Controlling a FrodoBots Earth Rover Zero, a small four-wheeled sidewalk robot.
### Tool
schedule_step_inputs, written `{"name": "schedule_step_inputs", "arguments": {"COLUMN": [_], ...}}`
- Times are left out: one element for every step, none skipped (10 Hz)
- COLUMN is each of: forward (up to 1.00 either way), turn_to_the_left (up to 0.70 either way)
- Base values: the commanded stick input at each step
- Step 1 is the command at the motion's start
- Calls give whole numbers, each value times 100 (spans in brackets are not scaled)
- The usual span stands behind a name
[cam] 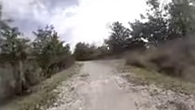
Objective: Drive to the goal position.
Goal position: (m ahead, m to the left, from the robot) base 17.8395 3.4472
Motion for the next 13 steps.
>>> {"name": "schedule_step_inputs", "arguments": {"forward": [70, 70, 70, 70, 70, 70, 70, 70, 70, 70, 70, 70, 70], "turn_to_the_left": [0, 0, 0, 0, 0, 0, 0, 0, 0, 0, 0, 0, 0]}}
